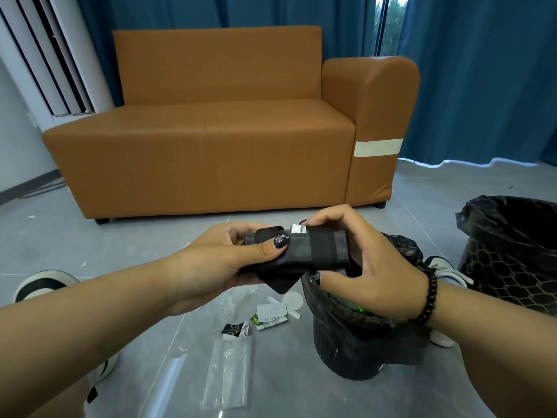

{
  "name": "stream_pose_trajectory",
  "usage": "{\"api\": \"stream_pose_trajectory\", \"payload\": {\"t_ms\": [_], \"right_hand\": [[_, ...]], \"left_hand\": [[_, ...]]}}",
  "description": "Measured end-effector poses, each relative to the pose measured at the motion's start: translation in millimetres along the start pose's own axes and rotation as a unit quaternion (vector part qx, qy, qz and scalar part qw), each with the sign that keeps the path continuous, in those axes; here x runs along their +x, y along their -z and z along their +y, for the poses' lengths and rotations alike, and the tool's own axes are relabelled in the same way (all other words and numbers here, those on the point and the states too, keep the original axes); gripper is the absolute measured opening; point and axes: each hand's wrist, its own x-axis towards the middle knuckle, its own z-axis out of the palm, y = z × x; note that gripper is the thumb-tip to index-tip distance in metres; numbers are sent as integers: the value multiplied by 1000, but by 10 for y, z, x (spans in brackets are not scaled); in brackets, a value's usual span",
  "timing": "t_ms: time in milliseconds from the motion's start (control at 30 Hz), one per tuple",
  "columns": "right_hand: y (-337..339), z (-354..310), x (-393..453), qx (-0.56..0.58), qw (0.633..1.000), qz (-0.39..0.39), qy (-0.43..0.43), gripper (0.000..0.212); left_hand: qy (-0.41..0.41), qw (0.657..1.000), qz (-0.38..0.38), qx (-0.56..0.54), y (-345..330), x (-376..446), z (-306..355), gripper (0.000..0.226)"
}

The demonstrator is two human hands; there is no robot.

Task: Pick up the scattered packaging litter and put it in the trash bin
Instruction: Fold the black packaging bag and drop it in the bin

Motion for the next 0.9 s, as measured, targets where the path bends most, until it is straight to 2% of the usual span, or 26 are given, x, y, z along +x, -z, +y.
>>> {"api": "stream_pose_trajectory", "payload": {"t_ms": [67,167,300,367,433,533,600,667,700,767,833,900], "right_hand": [[26,14,-11,113,992,5,-64,49],[99,50,19,204,969,70,-124,42],[219,101,46,372,897,104,-214,28],[301,117,45,406,876,113,-236,33],[409,142,49,397,873,133,-249,39],[587,264,17,352,882,162,-268,39],[702,375,-23,293,897,183,-277,28],[851,519,-76,139,932,189,-276,25],[934,589,-102,27,947,179,-266,25],[1050,712,-137,-149,949,131,-244,25],[1060,822,-156,-224,943,75,-236,26],[976,954,-141,-267,937,15,-223,28]], "left_hand": [[-19,1000,6,2,-59,55,-27,49],[-51,999,12,-8,-171,162,-73,51],[-93,995,6,-42,-310,342,-97,55],[-102,993,11,-66,-393,447,-92,54],[-102,992,12,-77,-483,566,-98,55],[-86,995,-9,-46,-626,762,-127,60],[-75,996,-8,40,-682,880,-177,62],[-56,985,30,163,-696,1031,-269,64],[-40,971,56,230,-685,1117,-330,67],[9,934,105,340,-655,1266,-442,73],[81,906,131,394,-636,1377,-538,76],[144,896,125,400,-627,1438,-617,68]]}}
